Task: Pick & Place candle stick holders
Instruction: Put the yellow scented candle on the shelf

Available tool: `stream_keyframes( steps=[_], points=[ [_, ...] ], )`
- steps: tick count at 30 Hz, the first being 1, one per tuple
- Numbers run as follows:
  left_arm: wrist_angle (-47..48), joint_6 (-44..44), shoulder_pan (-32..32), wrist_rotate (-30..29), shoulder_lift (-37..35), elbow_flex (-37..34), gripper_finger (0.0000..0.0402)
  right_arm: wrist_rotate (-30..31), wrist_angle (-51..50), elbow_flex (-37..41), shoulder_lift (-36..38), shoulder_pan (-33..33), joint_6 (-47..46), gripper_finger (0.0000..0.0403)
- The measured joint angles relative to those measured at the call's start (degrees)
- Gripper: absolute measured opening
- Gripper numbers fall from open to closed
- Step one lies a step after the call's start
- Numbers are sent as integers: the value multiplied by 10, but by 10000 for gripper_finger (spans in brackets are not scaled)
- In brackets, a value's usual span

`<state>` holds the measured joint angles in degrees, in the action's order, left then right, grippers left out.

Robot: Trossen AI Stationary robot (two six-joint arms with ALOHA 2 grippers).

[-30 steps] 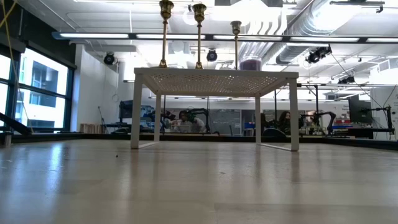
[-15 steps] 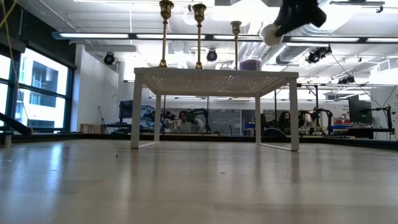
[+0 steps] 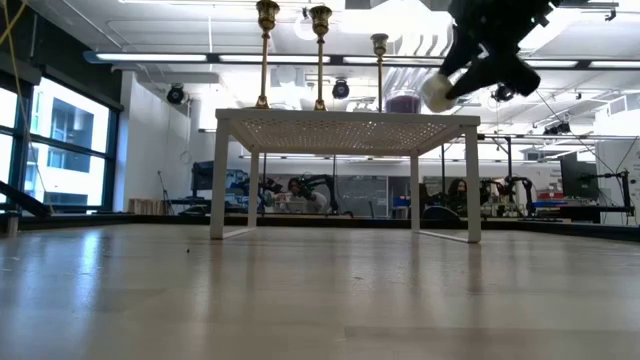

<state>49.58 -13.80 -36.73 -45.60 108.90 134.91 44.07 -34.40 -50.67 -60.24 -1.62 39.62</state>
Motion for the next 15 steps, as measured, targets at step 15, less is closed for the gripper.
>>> stream_keyframes(
  steps=[15],
  points=[
    [-1,0,0,-2,0,0,328,-28,124,67,0,-2,48,191]
  ],
)
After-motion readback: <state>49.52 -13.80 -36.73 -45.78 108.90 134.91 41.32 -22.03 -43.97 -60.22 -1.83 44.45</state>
